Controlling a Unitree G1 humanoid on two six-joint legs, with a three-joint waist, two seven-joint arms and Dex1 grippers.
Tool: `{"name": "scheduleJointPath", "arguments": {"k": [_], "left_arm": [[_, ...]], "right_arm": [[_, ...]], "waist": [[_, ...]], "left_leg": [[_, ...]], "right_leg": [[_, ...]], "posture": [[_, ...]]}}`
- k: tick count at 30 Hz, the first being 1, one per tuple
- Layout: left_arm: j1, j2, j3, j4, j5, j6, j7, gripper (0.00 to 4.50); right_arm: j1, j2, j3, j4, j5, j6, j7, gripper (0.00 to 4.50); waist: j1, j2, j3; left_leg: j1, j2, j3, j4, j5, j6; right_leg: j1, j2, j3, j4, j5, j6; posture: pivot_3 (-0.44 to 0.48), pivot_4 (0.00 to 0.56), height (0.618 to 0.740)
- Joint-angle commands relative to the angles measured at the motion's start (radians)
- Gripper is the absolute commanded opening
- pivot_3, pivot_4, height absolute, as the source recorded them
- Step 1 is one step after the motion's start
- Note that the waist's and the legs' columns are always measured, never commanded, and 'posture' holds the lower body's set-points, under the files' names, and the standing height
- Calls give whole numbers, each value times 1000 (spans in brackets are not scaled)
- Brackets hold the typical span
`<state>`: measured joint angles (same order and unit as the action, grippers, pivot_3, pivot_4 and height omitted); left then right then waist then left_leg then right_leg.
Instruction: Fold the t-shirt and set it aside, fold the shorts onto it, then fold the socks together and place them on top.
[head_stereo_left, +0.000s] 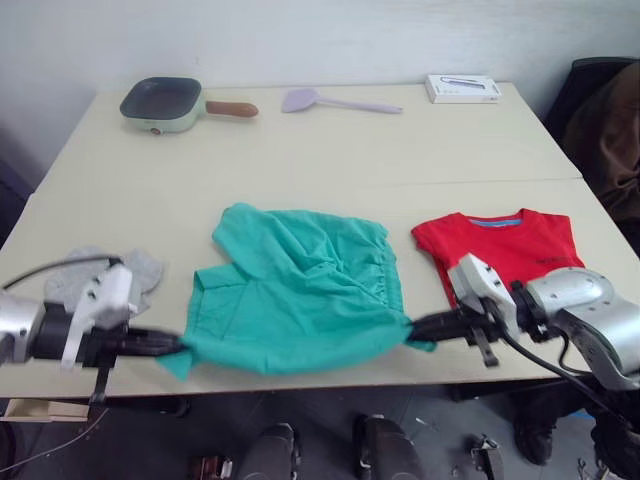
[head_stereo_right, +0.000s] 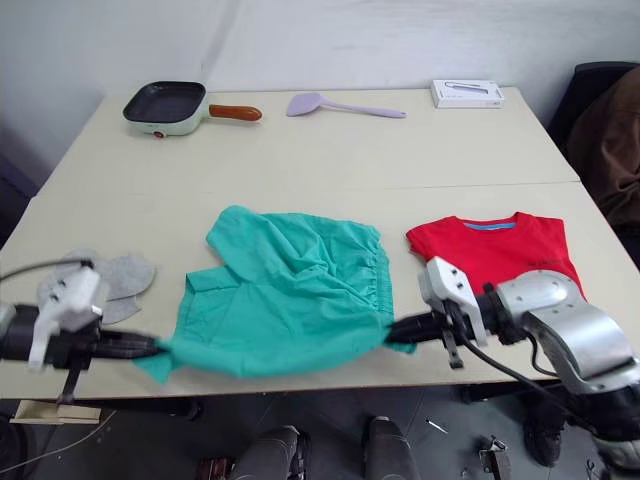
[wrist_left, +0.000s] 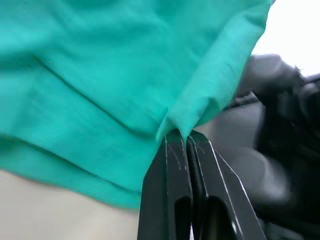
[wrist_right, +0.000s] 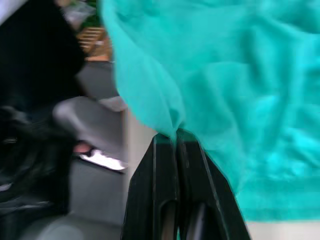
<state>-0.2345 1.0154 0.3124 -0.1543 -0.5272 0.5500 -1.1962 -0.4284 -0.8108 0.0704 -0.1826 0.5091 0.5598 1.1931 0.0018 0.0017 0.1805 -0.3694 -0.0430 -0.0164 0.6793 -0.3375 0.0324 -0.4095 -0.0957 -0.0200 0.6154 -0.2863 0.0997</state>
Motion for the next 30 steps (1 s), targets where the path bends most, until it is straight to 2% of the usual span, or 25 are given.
{"name": "scheduleJointPath", "arguments": {"k": [1, 2, 4, 5, 7, 10, 13, 15, 20, 24, 28, 30], "left_arm": [[-455, -128, -45, 359, 210, -290, 372, 0], [-620, -164, -31, 502, 248, -394, 481, 0], [-922, -183, 21, 796, 274, -482, 717, 0], [-1049, -167, 25, 913, 281, -526, 755, 0], [-1203, -134, 3, 1054, 295, -601, 704, 0], [-1261, -114, -47, 1091, 296, -627, 510, 0], [-1168, -87, -69, 973, 242, -541, 285, 0], [-1053, -64, -67, 863, 207, -458, 207, 0], [-766, -63, -13, 596, 133, -285, 197, 0], [-482, -100, 19, 224, -45, -6, 196, 0], [-135, -107, -4, -194, -232, 224, 196, 0], [67, -68, -41, -349, -225, 231, 150, 0]], "right_arm": [[-247, 143, -83, 190, -90, -45, -299, 37], [-332, 183, -115, 265, -111, -68, -382, 37], [-481, 232, -169, 404, -186, -252, -523, 37], [-553, 234, -186, 459, -240, -418, -569, 37], [-662, 238, -216, 522, -280, -614, -613, 37], [-729, 236, -221, 562, -286, -692, -590, 37], [-693, 241, -199, 517, -241, -656, -496, 37], [-623, 249, -176, 457, -202, -598, -433, 37], [-482, 256, -102, 356, -210, -524, -356, 37], [-382, 261, -47, 320, -225, -488, -300, 37], [-309, 253, -5, 280, -239, -459, -256, 37], [-281, 243, 18, 263, -249, -465, -223, 37]], "waist": [[2, -6, 4], [2, -10, 5], [1, -19, 7], [-5, -21, 7], [-22, -23, 6], [-46, -21, 5], [-67, -21, 4], [-84, -21, 4], [-92, -19, 5], [-76, -19, 6], [-48, -16, 7], [-36, -14, 8]], "left_leg": [[-3, -1, 0, 1, 2, -1], [-5, -2, -1, 2, 9, -9], [-11, -4, 1, 3, 13, -12], [-21, -5, 2, 5, 16, -12], [-33, -10, 4, 4, 15, -12], [-33, -21, 0, -1, 12, -8], [-28, -25, -1, 0, 7, 2], [-26, -26, -2, 0, -3, 8], [-29, -29, -3, 9, -9, 16], [-33, -28, -5, 22, -9, 16], [-23, -25, -4, 24, -8, 13], [-17, -23, -3, 22, -7, 12]], "right_leg": [[-3, 0, -1, 3, 1, 0], [-6, 1, -2, 4, 2, 1], [-17, 2, -6, 14, 3, 2], [-28, 1, -8, 20, 4, 2], [-51, -2, -10, 31, 4, 1], [-66, -18, -34, 48, 4, 1], [-63, -21, -46, 51, 5, 1], [-63, -21, -47, 48, 5, 1], [-54, -22, -44, 35, 7, 6], [-48, -21, -34, 30, 7, 6], [-32, -21, -29, 21, 9, 9], [-27, -22, -27, 20, 9, 8]], "posture": [[0, 150, 740], [0, 150, 740], [0, 150, 740], [0, 150, 740], [0, 150, 740], [0, 150, 740], [0, 150, 740], [0, 150, 740], [0, 150, 740], [0, 150, 740], [0, 150, 740], [0, 150, 740]]}}
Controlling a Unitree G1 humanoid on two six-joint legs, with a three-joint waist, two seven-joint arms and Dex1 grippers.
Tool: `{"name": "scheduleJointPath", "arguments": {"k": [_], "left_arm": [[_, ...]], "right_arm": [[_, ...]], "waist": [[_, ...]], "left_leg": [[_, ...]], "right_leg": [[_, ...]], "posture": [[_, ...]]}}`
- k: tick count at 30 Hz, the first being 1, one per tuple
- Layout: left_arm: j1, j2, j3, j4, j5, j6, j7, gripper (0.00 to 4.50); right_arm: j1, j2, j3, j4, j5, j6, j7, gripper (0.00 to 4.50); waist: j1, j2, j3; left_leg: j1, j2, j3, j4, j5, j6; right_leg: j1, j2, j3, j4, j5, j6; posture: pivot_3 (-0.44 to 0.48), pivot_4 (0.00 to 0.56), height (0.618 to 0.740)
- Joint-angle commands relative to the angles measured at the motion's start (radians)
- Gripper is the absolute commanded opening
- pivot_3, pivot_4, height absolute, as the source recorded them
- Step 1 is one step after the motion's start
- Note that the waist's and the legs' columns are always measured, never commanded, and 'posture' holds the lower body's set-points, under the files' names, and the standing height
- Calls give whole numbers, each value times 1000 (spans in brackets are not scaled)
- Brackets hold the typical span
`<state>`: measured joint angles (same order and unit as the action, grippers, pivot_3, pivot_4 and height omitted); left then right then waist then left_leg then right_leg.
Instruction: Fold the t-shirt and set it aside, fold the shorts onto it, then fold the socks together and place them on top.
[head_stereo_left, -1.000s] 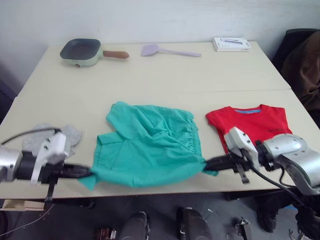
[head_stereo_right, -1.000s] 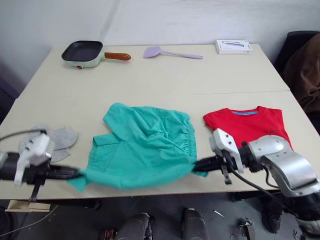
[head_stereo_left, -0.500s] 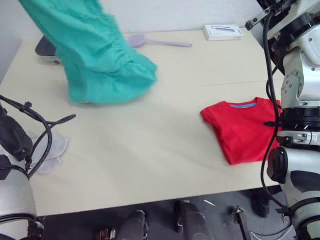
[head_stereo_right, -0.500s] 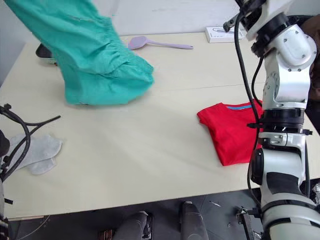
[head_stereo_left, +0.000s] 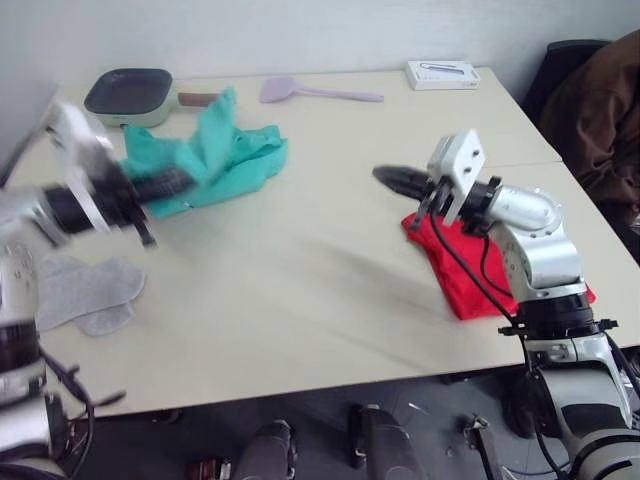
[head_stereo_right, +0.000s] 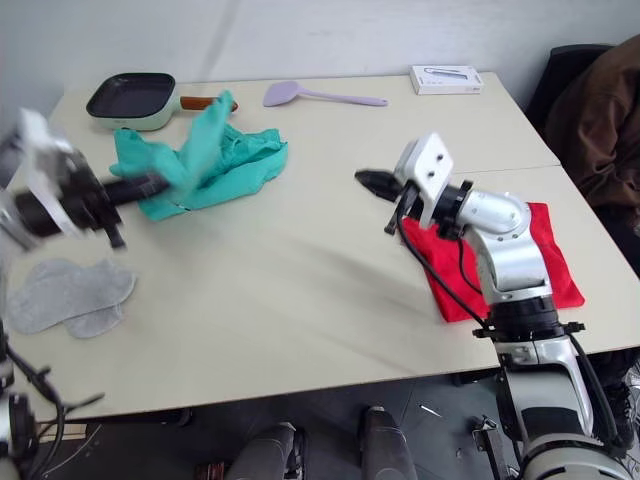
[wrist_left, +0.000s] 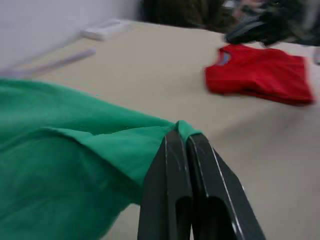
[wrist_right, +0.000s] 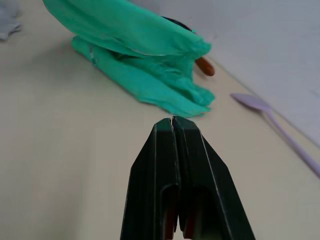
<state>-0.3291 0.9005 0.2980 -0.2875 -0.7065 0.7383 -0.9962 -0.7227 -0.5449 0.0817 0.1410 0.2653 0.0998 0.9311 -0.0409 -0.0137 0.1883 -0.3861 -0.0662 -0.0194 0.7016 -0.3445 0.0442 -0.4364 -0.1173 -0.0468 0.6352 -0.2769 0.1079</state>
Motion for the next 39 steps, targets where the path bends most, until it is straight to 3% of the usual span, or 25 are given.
{"name": "scheduleJointPath", "arguments": {"k": [1, 6, 8, 11, 14, 22, 31, 38, 39], "left_arm": [[242, 68, -36, -267, -23, 31, -65, 0], [572, 157, -91, -285, 268, -235, -109, 0], [643, 177, -89, -261, 336, -316, -126, 0], [735, 179, -54, -247, 366, -364, -148, 0], [768, 163, -14, -256, 353, -363, -150, 0], [787, 142, 49, -270, 326, -340, -160, 0], [700, 125, 101, -283, 204, -219, -150, 0], [682, 128, 117, -278, 192, -195, -159, 0], [680, 129, 117, -278, 192, -195, -158, 0]], "right_arm": [[24, -29, 17, -69, -10, -3, 54, 37], [58, -68, 73, -93, -44, -36, 156, 37], [57, -74, 90, -84, -63, -56, 180, 37], [37, -81, 136, -19, -132, -136, 214, 37], [25, -100, 174, 50, -191, -230, 254, 629], [-13, -70, 206, 235, -347, -537, 160, 3413], [-107, 28, 260, 495, -512, -767, -22, 3413], [-201, 131, 293, 686, -591, -837, -148, 3413], [-212, 143, 297, 707, -597, -846, -156, 3240]], "waist": [[12, 2, 1], [25, 4, 2], [30, 4, 2], [35, 4, 2], [37, 4, 3], [34, 5, 3], [14, 5, 3], [4, 5, 3], [3, 5, 3]], "left_leg": [[1, 1, 0, -1, 1, -1], [9, 6, 1, -10, 5, -8], [18, 7, 3, -17, 5, -9], [18, 8, 3, -18, 6, -10], [17, 8, 3, -18, 5, -9], [16, 8, 3, -18, 5, -9], [17, 9, 3, -18, 5, -11], [17, 9, 3, -19, 5, -11], [17, 10, 3, -19, 5, -12]], "right_leg": [[1, 0, 0, -1, 0, 0], [6, 3, -2, -8, 1, -9], [11, 3, -2, -10, 0, -11], [10, 4, -2, -10, -1, -12], [9, 4, -2, -10, -1, -13], [9, 4, -3, -12, -1, -12], [9, 5, -3, -10, -1, -13], [9, 6, -3, -10, -1, -13], [9, 7, -3, -10, -1, -13]], "posture": [[0, 150, 740], [0, 150, 740], [0, 150, 740], [0, 150, 740], [0, 150, 740], [0, 150, 740], [0, 150, 740], [0, 150, 740], [0, 150, 740]]}}
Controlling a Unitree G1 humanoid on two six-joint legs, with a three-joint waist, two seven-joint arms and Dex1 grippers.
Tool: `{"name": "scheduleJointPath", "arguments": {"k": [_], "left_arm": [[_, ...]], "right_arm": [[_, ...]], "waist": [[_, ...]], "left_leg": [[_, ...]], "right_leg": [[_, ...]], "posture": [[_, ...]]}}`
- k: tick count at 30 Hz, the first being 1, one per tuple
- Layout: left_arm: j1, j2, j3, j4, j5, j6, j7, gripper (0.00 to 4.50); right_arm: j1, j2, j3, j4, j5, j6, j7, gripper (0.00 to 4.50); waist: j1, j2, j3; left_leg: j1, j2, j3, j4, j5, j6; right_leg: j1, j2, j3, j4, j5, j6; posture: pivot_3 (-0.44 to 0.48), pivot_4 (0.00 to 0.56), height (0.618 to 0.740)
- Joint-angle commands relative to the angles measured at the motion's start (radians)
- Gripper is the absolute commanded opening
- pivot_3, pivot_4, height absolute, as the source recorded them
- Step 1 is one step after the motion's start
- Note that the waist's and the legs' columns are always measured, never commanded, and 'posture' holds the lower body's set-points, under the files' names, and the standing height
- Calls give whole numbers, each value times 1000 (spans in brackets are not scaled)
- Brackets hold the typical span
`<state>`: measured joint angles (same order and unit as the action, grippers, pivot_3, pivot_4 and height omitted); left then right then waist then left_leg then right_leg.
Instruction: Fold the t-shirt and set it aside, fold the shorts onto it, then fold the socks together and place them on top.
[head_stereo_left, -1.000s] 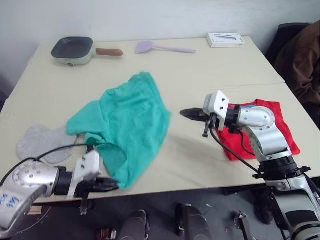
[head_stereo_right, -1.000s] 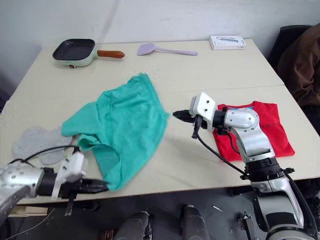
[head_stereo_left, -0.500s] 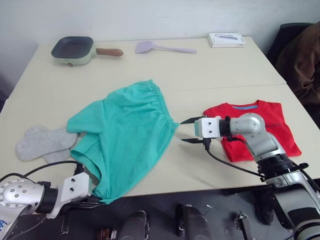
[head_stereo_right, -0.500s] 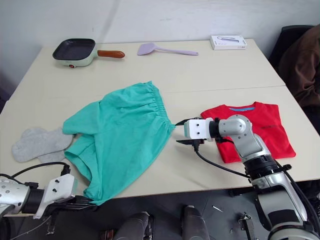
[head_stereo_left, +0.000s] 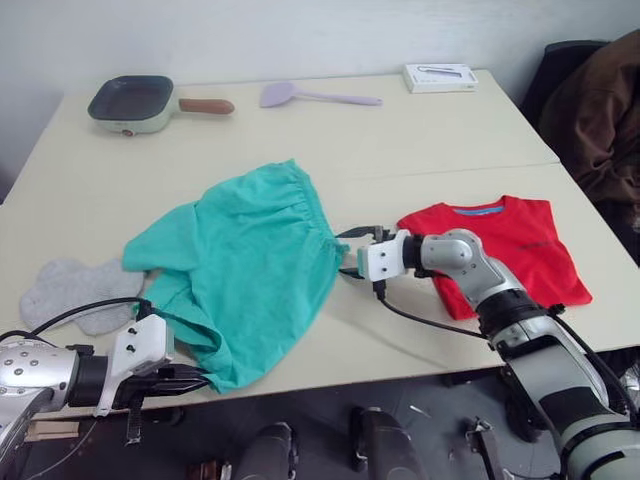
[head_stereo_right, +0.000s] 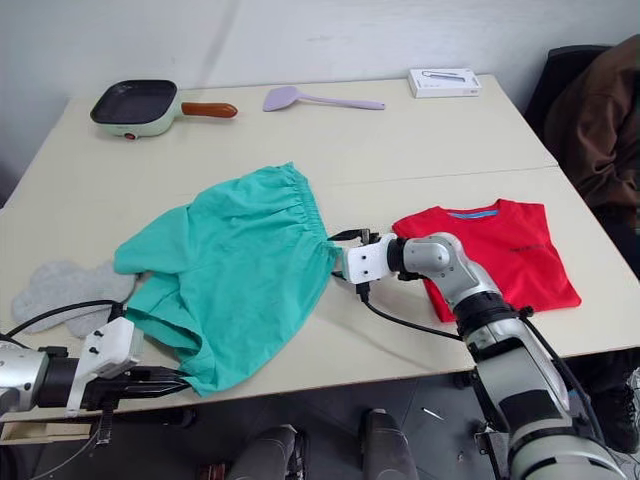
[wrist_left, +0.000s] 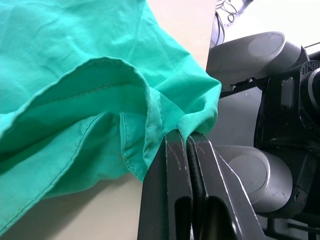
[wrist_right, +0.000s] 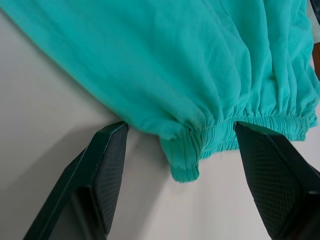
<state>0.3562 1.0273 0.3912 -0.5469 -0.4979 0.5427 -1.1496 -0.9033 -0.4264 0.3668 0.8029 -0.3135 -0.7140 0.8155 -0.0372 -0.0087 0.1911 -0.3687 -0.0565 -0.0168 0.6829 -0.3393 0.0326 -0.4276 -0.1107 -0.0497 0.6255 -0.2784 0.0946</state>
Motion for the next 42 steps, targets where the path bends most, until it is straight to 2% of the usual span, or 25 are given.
{"name": "scheduleJointPath", "arguments": {"k": [1, 2, 9, 10, 13, 17, 19, 21, 24, 27, 33, 35, 37, 39, 40, 42], "left_arm": [[-8, 2, 25, -17, -17, 2, -5, 0], [-9, 3, 26, -18, -18, 3, -5, 0], [-11, -3, 34, -19, -21, 6, 2, 0], [-13, -4, 34, -19, -24, 6, 2, 0], [-21, 0, 34, -19, -32, 13, 0, 0], [-53, 21, 36, 6, -35, 25, -14, 0], [-71, 37, 39, 38, -30, 24, -30, 0], [-87, 56, 40, 77, -24, 22, -53, 0], [-98, 86, 36, 128, -20, 20, -94, 0], [-85, 132, 40, 154, -32, 38, -166, 0], [-88, 179, 32, 149, -69, 84, -247, 0], [-171, 180, -13, 179, -73, 82, -232, 0], [-438, 87, -88, 306, -44, 39, -112, 0], [-951, -80, -114, 674, 108, -210, 214, 0], [-1192, -126, -102, 863, 171, -339, 374, 0], [-1534, -151, -83, 1141, 223, -480, 546, 0]], "right_arm": [[-40, 32, 14, 60, -23, -41, -47, 3024], [-48, 36, 19, 72, -29, -53, -52, 2831], [-66, 40, 48, 108, -86, -119, -100, 292], [-67, 39, 49, 110, -90, -118, -108, 67], [-54, 22, 34, 91, -59, -110, -83, 67], [3, -66, -1, -15, 61, -70, 59, 67], [92, -147, -21, -186, 245, 58, 258, 67], [216, -270, -45, -443, 450, 286, 444, 67], [365, -419, -86, -730, 643, 567, 566, 67], [485, -518, -140, -926, 766, 765, 586, 67], [588, -545, -208, -1088, 851, 972, 542, 67], [600, -522, -226, -1119, 876, 1040, 500, 67], [502, -438, -242, -1033, 805, 1036, 374, 67], [289, -344, -298, -843, 712, 979, 191, 67], [173, -310, -336, -737, 670, 933, 95, 67], [-20, -270, -403, -555, 600, 831, -67, 67]], "waist": [[0, 0, 0], [0, 0, 0], [2, 0, 0], [2, 0, 0], [2, 0, 0], [9, 1, 1], [16, 1, 1], [26, 2, 1], [35, 6, 4], [30, 7, 4], [36, 7, 4], [45, 7, 4], [54, 8, 4], [69, 5, 8], [72, -5, 16], [66, -19, 21]], "left_leg": [[0, 0, 0, 0, 0, 0], [0, 0, 0, 0, 0, 0], [0, 0, 0, 0, 0, 0], [0, 0, 0, 0, 0, 0], [0, 0, 0, 0, 0, 0], [-1, 0, -1, 0, 0, 0], [-1, 0, -1, 0, 0, 0], [-1, 0, -3, 0, 0, 1], [-2, 1, -2, -1, -2, 2], [-2, 2, -1, -1, -3, 2], [-1, 3, 0, -1, -2, 1], [-1, 3, -1, -1, -2, 1], [-2, 3, -1, 0, -2, 1], [-2, 2, -1, 2, 1, 0], [-3, -1, -2, 1, 7, -1], [-14, -1, -3, 0, 18, -8]], "right_leg": [[0, 0, 0, 0, 0, 0], [0, 0, 0, 0, 0, 0], [0, 0, 0, 0, 0, 0], [0, 0, 0, 0, 0, 0], [0, 0, 0, 0, 0, 0], [0, 0, 0, 0, 0, 0], [0, 0, -1, -1, 0, 0], [2, 0, -2, -3, 0, 0], [2, 0, -2, -5, 0, 0], [2, 0, -2, -5, 0, 0], [2, 0, -2, -5, 0, -1], [2, 0, -2, -5, 0, -1], [2, 0, -2, -6, 0, -1], [2, 0, -3, -6, 5, -1], [2, 0, -3, -6, 10, -1], [-6, 4, -6, -13, 25, -1]], "posture": [[0, 150, 740], [0, 150, 740], [0, 150, 740], [0, 150, 740], [0, 150, 740], [0, 150, 740], [0, 150, 740], [0, 150, 740], [0, 150, 740], [0, 150, 740], [0, 150, 740], [0, 150, 740], [0, 150, 740], [0, 150, 740], [0, 150, 740], [0, 150, 740]]}}
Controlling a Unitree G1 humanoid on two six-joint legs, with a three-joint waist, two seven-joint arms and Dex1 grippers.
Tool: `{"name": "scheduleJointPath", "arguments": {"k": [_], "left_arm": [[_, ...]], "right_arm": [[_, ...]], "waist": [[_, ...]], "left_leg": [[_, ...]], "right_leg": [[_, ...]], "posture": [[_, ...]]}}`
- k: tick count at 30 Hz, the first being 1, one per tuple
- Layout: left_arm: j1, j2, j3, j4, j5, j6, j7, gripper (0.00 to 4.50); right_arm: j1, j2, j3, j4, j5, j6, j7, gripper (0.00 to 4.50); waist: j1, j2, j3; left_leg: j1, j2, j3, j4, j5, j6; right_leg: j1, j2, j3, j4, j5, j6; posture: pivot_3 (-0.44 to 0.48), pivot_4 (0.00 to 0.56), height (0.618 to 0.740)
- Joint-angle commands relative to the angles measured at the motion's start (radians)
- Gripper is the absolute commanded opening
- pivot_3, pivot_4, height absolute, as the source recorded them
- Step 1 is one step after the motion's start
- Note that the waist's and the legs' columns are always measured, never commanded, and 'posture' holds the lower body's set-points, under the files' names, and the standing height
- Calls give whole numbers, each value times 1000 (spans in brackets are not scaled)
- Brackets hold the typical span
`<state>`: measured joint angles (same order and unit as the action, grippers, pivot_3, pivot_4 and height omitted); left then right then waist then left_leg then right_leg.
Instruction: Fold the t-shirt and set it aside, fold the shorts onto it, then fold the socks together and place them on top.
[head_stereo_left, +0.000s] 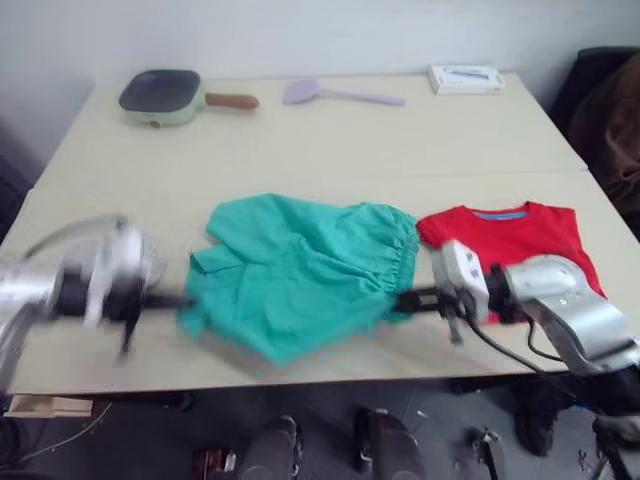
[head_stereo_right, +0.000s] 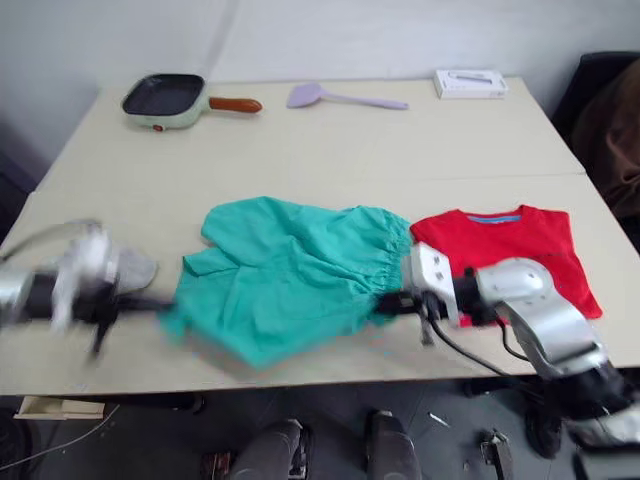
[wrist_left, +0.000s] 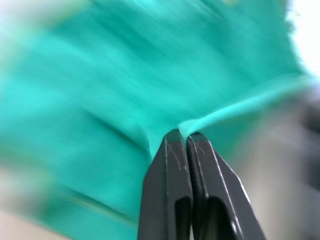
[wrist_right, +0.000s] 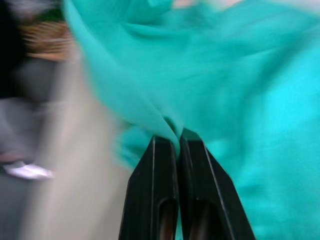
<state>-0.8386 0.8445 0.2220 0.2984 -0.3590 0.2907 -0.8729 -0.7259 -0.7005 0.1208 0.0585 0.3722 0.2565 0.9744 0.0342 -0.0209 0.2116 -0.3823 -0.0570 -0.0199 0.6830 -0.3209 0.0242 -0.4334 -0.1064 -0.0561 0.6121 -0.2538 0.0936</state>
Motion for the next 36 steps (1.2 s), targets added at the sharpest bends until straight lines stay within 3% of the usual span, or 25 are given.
{"name": "scheduleJointPath", "arguments": {"k": [1, 4, 7, 10, 15, 17, 20, 23, 27, 30, 33, 36], "left_arm": [[-492, 46, 83, 410, 100, -262, 312, 0], [-749, 75, 51, 608, 105, -298, 256, 0], [-726, 98, -4, 608, 110, -326, 55, 0], [-612, 119, -3, 520, 63, -262, -87, 0], [-197, 189, 37, 197, -37, -62, -280, 0], [56, 228, 70, 17, -87, 43, -347, 0], [439, 289, 127, -220, -134, 163, -446, 0], [679, 319, 184, -362, -146, 213, -497, 0], [951, 369, 275, -530, -144, 283, -604, 0], [1072, 409, 356, -589, -162, 344, -690, 0], [1238, 489, 453, -604, -228, 376, -740, 0], [1211, 525, 476, -554, -292, 390, -741, 0]], "right_arm": [[-302, 4, -197, 285, -104, -195, -297, 67], [-475, -7, -254, 433, -98, -298, -329, 67], [-471, -21, -249, 404, -72, -341, -226, 67], [-416, -22, -245, 328, -27, -290, -158, 67], [-193, -8, -195, 119, 28, -176, -55, 67], [-42, 13, -152, -19, 58, -102, -35, 67], [162, 23, -83, -159, 51, -50, -6, 67], [279, 3, -48, -222, 45, -34, 45, 67], [419, -82, -15, -294, 64, -12, 184, 67], [478, -141, -22, -331, 103, 25, 269, 67], [524, -199, -43, -360, 173, 94, 356, 67], [535, -227, -72, -374, 256, 179, 385, 67]], "waist": [[-10, -8, 0], [-30, -5, -2], [-51, 3, -14], [-69, 8, -15], [-100, 10, -14], [-101, 10, -14], [-93, 13, -12], [-64, 17, -10], [-28, 19, -8], [-10, 23, -6], [-9, 23, -6], [-8, 24, -6]], "left_leg": [[-10, 1, 1, 0, 5, 1], [-24, -4, 10, -3, 6, 7], [-8, -5, 10, -10, 0, 6], [6, -3, 13, -20, -15, 22], [-11, -2, 19, 2, -24, 31], [-13, -2, 18, 4, -25, 31], [-7, 2, 14, 6, -27, 27], [-8, 6, 17, 12, -27, 25], [-2, 8, 20, 17, -23, 23], [18, 11, 19, 15, -29, 25], [20, 14, 19, 14, -30, 24], [22, 15, 19, 13, -27, 20]], "right_leg": [[-11, 8, -3, 1, 7, -2], [-34, 1, -7, 7, 11, -2], [-29, -5, -26, 15, 11, -2], [-20, -8, -44, 16, 10, -2], [-27, -10, -51, 10, 11, -2], [-27, -10, -51, 9, 11, -2], [-18, -9, -46, 9, 10, -2], [-9, -9, -44, -8, 9, -4], [3, -9, -42, -14, 11, -2], [23, -9, -42, -26, 12, -6], [23, -8, -41, -23, 7, -16], [20, -8, -42, -16, 8, -14]], "posture": [[0, 150, 740], [0, 150, 740], [0, 150, 740], [0, 150, 740], [0, 150, 740], [0, 150, 740], [0, 150, 740], [0, 150, 740], [0, 150, 740], [0, 150, 740], [0, 150, 740], [0, 150, 740]]}}
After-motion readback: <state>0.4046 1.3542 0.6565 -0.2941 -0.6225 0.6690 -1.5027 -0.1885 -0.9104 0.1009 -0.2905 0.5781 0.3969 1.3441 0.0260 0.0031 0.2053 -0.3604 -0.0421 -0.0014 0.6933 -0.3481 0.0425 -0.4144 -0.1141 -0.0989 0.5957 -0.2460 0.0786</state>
